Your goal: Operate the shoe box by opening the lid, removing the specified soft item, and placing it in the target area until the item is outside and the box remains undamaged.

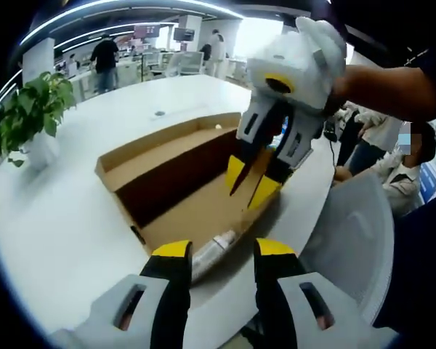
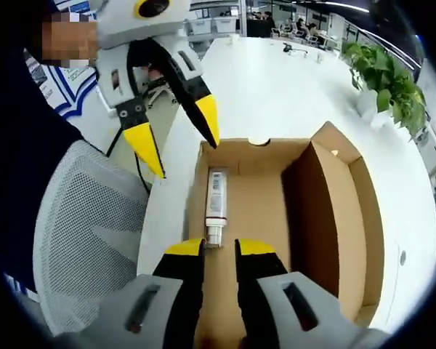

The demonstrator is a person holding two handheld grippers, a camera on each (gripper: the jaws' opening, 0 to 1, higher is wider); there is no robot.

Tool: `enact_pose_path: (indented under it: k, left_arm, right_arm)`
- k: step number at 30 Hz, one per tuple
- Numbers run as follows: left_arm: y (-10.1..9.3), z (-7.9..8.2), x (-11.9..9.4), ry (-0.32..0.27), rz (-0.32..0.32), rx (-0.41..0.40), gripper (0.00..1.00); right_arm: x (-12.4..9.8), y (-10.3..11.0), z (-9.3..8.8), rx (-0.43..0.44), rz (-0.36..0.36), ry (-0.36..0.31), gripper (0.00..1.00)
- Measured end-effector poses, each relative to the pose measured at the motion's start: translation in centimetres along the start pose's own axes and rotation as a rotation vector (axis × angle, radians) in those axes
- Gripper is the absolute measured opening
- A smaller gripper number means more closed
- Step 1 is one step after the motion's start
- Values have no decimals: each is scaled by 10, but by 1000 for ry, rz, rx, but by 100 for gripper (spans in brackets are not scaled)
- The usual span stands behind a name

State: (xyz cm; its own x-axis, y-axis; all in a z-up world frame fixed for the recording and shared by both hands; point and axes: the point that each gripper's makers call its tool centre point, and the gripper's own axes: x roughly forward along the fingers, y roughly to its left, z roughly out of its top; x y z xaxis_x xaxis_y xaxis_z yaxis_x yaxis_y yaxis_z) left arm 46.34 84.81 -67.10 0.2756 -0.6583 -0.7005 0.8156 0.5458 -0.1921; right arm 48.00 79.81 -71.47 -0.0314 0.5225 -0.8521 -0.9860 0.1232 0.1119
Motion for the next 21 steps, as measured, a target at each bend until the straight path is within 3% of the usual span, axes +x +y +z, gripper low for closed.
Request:
enact_pose_path:
  k: [9,17,21]
  left_arm:
    - [6,-4,1,5,-4,-8,32]
    - [11,-8,0,9,-1,-18,32]
    - [11,-11,1,12,-4,-21,32]
  right_arm:
    - [49,7,-12,5,140,110,17]
    - [70,7,-10,1,169,120,16]
    - [76,5,-20,-42,150,164,17]
